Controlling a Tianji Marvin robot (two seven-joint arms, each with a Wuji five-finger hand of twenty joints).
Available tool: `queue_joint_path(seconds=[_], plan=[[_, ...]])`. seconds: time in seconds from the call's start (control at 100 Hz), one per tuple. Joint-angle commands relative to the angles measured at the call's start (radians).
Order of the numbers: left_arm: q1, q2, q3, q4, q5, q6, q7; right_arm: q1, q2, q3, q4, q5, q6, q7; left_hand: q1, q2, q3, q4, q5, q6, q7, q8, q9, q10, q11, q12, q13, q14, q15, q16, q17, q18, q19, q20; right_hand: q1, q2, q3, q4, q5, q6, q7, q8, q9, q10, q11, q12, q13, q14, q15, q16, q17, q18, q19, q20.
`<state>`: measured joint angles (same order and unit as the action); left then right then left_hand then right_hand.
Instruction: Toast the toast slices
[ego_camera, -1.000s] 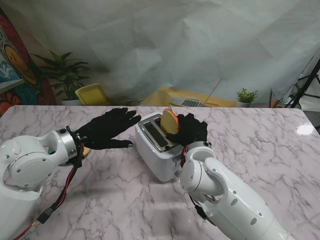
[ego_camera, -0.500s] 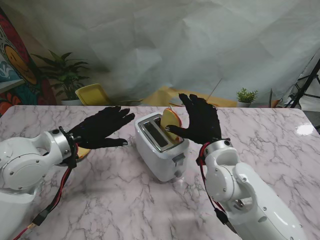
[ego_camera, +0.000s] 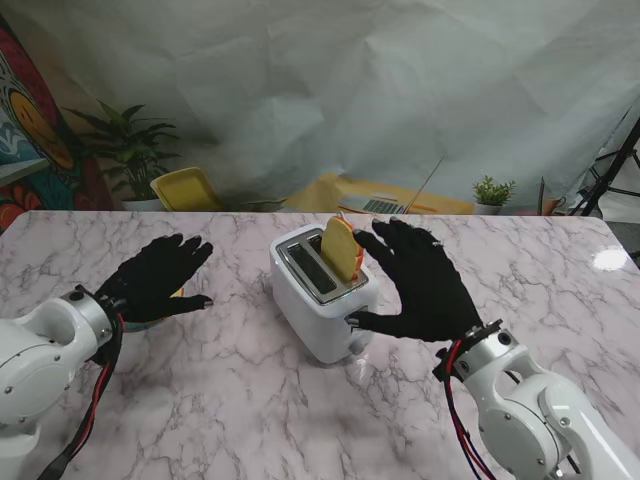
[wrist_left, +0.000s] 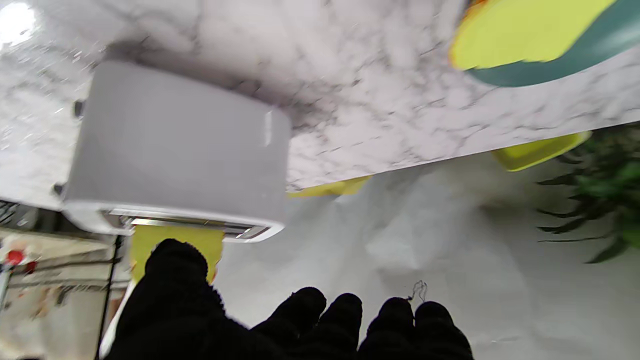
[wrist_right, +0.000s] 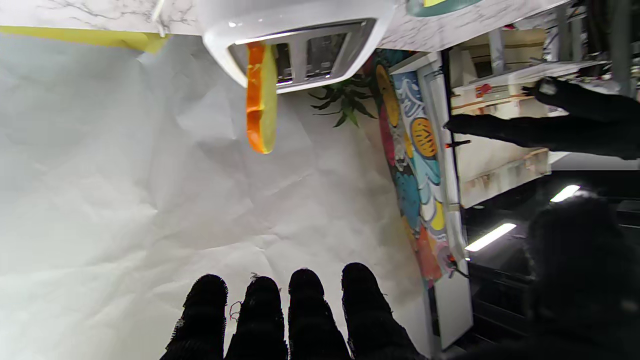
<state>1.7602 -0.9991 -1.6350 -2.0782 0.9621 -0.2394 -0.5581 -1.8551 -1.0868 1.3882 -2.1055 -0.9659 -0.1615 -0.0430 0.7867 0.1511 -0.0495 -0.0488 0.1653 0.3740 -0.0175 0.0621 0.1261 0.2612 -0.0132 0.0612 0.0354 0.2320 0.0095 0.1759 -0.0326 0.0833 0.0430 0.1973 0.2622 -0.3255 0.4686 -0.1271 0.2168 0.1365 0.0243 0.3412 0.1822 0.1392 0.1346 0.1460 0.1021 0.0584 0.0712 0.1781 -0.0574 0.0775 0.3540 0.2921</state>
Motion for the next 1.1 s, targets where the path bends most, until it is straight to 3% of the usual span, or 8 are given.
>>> queue_joint_path(seconds=[0.0, 0.09, 0.25, 0.47, 0.71, 0.94, 1.09], plan=[[0.038, -0.009, -0.005, 0.011, 0.012, 0.024, 0.014, -0.031, 0.007, 0.004, -0.013, -0.024, -0.020, -0.004, -0.033, -0.030, 0.002, 0.012, -0.026, 0.058, -0.025, -0.023, -0.054, 0.033, -0.020, -0.012, -0.030, 0.043, -0.012, 0.009, -0.013, 0.008, -0.023, 0.022, -0.019, 0.024, -0.024, 0.023, 0.010, 0.024, 0.004, 0.008, -0.016, -0.009, 0.033, -0.006, -0.003, -0.032, 0.001, -0.045, 0.011, -0.049, -0.049, -0.022], [0.076, -0.018, -0.016, 0.025, 0.087, 0.053, 0.061, -0.056, 0.009, 0.010, -0.013, -0.062, -0.064, -0.035, -0.039, -0.061, 0.003, 0.013, -0.024, 0.084, -0.027, -0.034, -0.058, 0.050, -0.027, -0.023, -0.033, 0.053, -0.016, 0.007, -0.014, 0.014, -0.025, 0.022, -0.024, 0.021, -0.024, 0.022, 0.024, 0.025, 0.015, 0.006, -0.010, -0.002, 0.051, -0.001, 0.008, -0.029, 0.017, -0.048, 0.029, -0.052, -0.056, -0.025], [0.115, -0.027, -0.023, 0.077, 0.195, 0.098, 0.125, -0.084, 0.014, 0.016, -0.022, -0.089, -0.098, -0.028, -0.049, -0.107, 0.006, 0.014, -0.019, 0.121, -0.019, -0.037, -0.060, 0.083, -0.028, -0.035, -0.034, 0.071, -0.015, 0.009, -0.015, 0.024, -0.025, 0.024, -0.022, 0.022, -0.019, 0.022, 0.027, 0.028, 0.029, -0.002, -0.007, 0.004, 0.116, 0.027, 0.012, -0.028, 0.034, -0.051, 0.042, -0.053, -0.072, -0.035], [0.118, -0.030, -0.013, 0.174, 0.242, 0.162, 0.166, -0.099, 0.015, 0.007, -0.021, -0.091, -0.098, -0.030, -0.036, -0.166, 0.019, 0.019, -0.019, 0.129, 0.002, 0.022, -0.055, 0.088, -0.013, -0.007, -0.027, 0.071, -0.001, 0.020, 0.014, 0.020, -0.030, 0.011, -0.018, 0.035, -0.022, 0.020, 0.033, 0.025, 0.041, -0.006, -0.006, 0.001, 0.133, 0.031, 0.026, -0.026, 0.039, -0.053, 0.052, -0.050, -0.074, -0.037], [0.052, -0.029, 0.048, 0.313, 0.272, 0.223, 0.256, -0.106, 0.014, -0.003, -0.015, -0.092, -0.092, -0.042, -0.002, -0.206, 0.027, 0.027, -0.012, 0.118, 0.029, 0.215, -0.037, 0.080, 0.014, 0.138, 0.018, 0.078, 0.112, 0.044, 0.100, 0.031, 0.004, 0.009, -0.009, 0.045, -0.029, 0.020, 0.039, 0.025, 0.058, -0.010, -0.006, 0.001, 0.162, 0.042, 0.039, -0.026, 0.042, -0.053, 0.059, -0.047, -0.070, -0.037], [-0.035, -0.022, 0.111, 0.432, 0.291, 0.256, 0.293, -0.111, 0.013, -0.005, -0.010, -0.082, -0.094, -0.050, 0.040, -0.225, 0.032, 0.030, 0.060, 0.102, 0.038, 0.247, 0.044, 0.077, 0.028, 0.178, 0.050, 0.072, 0.210, 0.061, 0.166, 0.030, 0.041, 0.011, -0.006, 0.046, -0.026, 0.021, 0.043, 0.020, 0.072, -0.013, -0.005, -0.003, 0.181, 0.049, 0.047, -0.025, 0.044, -0.053, 0.062, -0.042, -0.063, -0.036], [-0.096, -0.018, 0.159, 0.512, 0.284, 0.277, 0.326, -0.117, 0.012, -0.003, -0.006, -0.079, -0.094, -0.056, 0.067, -0.236, 0.033, 0.033, 0.077, 0.101, 0.035, 0.260, 0.064, 0.081, 0.029, 0.193, 0.052, 0.073, 0.267, 0.058, 0.112, 0.022, 0.235, 0.015, -0.008, 0.049, -0.016, 0.021, 0.044, 0.017, 0.082, -0.016, -0.005, -0.006, 0.196, 0.055, 0.051, -0.026, 0.045, -0.052, 0.062, -0.041, -0.058, -0.036]])
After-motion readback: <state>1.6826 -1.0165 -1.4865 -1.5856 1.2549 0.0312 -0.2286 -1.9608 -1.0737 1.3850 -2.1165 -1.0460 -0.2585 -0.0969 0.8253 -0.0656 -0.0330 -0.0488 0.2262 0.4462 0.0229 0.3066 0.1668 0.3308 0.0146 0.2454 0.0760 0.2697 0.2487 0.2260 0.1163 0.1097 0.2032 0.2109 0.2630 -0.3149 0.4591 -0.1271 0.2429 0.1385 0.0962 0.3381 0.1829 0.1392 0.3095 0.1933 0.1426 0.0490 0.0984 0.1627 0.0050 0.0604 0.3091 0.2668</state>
